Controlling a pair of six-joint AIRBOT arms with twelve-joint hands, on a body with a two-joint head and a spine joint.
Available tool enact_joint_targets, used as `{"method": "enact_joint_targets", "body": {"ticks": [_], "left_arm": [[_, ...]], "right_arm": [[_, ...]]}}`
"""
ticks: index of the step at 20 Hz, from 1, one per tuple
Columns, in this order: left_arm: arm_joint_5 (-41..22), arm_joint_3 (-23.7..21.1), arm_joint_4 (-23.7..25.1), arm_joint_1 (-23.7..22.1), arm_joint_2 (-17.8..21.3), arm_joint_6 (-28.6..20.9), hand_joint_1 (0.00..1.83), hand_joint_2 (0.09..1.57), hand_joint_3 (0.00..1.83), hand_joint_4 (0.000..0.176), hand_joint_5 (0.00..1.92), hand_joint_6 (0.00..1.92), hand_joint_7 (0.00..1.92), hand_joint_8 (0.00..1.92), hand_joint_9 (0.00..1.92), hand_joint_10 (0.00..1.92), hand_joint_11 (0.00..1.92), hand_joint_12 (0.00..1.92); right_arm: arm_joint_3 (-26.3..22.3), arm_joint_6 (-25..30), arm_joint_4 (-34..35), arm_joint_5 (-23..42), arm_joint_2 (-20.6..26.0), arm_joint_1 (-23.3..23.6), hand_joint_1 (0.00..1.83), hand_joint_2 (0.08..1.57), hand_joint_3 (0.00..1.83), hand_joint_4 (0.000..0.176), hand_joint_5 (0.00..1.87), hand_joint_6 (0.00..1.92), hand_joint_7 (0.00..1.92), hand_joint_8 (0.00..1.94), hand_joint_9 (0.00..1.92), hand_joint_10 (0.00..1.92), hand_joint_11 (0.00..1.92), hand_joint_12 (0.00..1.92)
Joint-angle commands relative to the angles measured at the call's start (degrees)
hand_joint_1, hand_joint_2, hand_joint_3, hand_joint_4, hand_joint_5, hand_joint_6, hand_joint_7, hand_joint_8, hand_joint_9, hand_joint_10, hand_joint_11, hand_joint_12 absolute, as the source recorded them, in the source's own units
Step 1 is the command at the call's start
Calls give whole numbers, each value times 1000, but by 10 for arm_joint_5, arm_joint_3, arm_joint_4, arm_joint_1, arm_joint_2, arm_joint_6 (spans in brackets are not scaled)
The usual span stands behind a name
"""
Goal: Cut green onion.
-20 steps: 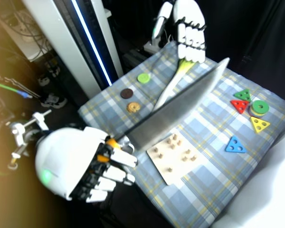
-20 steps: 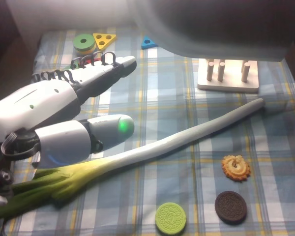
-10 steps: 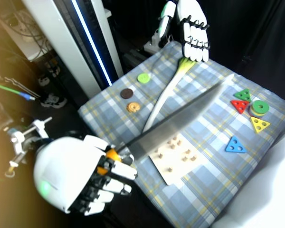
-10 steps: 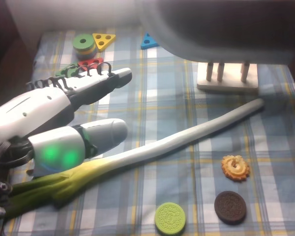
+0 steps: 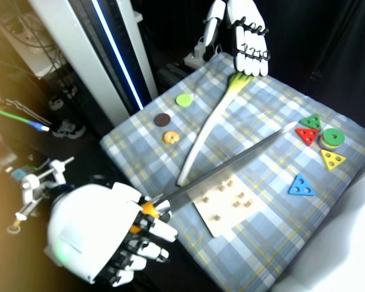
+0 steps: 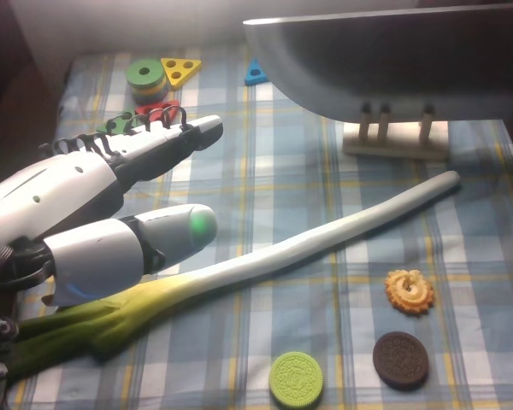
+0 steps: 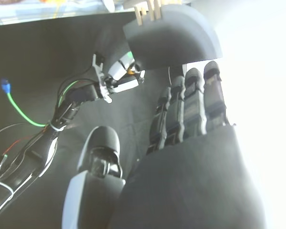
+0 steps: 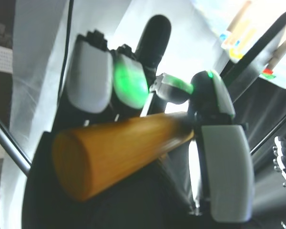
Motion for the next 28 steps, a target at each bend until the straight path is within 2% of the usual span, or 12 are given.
{"method": "enact_joint_targets", "body": {"ticks": [1, 4, 5, 6, 7, 8, 9, 13, 18, 22, 24, 28], "left_arm": [[-70, -2, 4, -3, 1, -2, 0, 1337, 0, 0, 61, 0, 99, 0, 107, 1, 16, 51], [-72, -3, 3, -1, 1, -2, 0, 1340, 1, 0, 90, 11, 123, 9, 124, 6, 22, 62], [-74, -4, 3, 0, 2, -2, 0, 1344, 3, 0, 83, 7, 118, 6, 123, 5, 14, 62], [-76, -5, 3, 1, 3, -2, 0, 1345, 3, 0, 87, 7, 121, 6, 126, 6, 19, 67], [-77, -5, 3, 2, 4, -2, 0, 1342, 1, 0, 87, 6, 118, 4, 116, 1, 12, 67], [-79, -5, 2, 2, 4, -2, 0, 1342, 1, 0, 78, 2, 110, 0, 113, 0, 18, 72], [-82, -5, 0, 3, 4, -2, 0, 1341, 1, 0, 70, 0, 100, 0, 103, 0, 9, 72], [-101, -3, -16, 7, 6, -2, 0, 1355, 0, 0, 21, 0, 28, 0, 60, 0, 0, 143], [-149, -2, -40, 17, 24, -2, 0, 1340, 0, 0, 0, 0, 0, 0, 0, 0, 0, 0], [-179, -4, -56, 26, 37, -2, 0, 1335, 0, 0, 0, 0, 0, 0, 0, 0, 0, 0], [-211, -1, -72, 27, 43, -2, 0, 1332, 0, 0, 3, 1, 1, 0, 0, 0, 0, 0], [-264, 6, -90, 27, 48, -9, 0, 1317, 0, 0, 41, 15, 18, 7, 20, 7, 0, 0]], "right_arm": [[5, 2, 11, 65, 4, 8, 821, 1318, 0, 151, 1029, 1921, 1257, 1941, 1392, 1921, 1453, 1921], [3, 2, 12, 64, -3, 8, 790, 1309, 0, 154, 866, 1921, 1055, 1941, 1207, 1921, 1281, 1921], [2, 2, 14, 64, -6, 8, 760, 1293, 0, 88, 742, 1921, 947, 1941, 1086, 1921, 1159, 1921], [-2, 2, 16, 64, -8, 7, 806, 1300, 5, 158, 650, 1610, 650, 1724, 711, 1853, 769, 1921], [-6, 2, 16, 64, -9, 6, 795, 1316, 2, 172, 599, 1568, 554, 1101, 580, 1285, 536, 1623], [-9, 2, 16, 64, -9, 4, 718, 1214, 0, 62, 508, 738, 586, 753, 561, 1024, 447, 1502], [-11, 4, 18, 64, -11, 3, 661, 1154, 0, 25, 445, 245, 621, 418, 539, 809, 323, 1403], [-9, 27, 51, 79, -15, -37, 617, 1028, 0, 122, 200, 0, 426, 1, 435, 75, 23, 834], [-23, 38, 63, 101, 5, -62, 725, 1000, 0, 123, 145, 3, 365, 1, 394, 0, 0, 674], [-40, 38, 63, 127, 26, -72, 730, 996, 0, 158, 49, 0, 265, 0, 254, 0, 0, 365], [-69, 38, 61, 182, 55, -73, 768, 1021, 10, 176, 0, 0, 68, 2, 108, 2, 0, 33], [-111, 38, 62, 282, 92, -93, 804, 1062, 19, 176, 0, 0, 25, 0, 6, 0, 0, 0]]}}
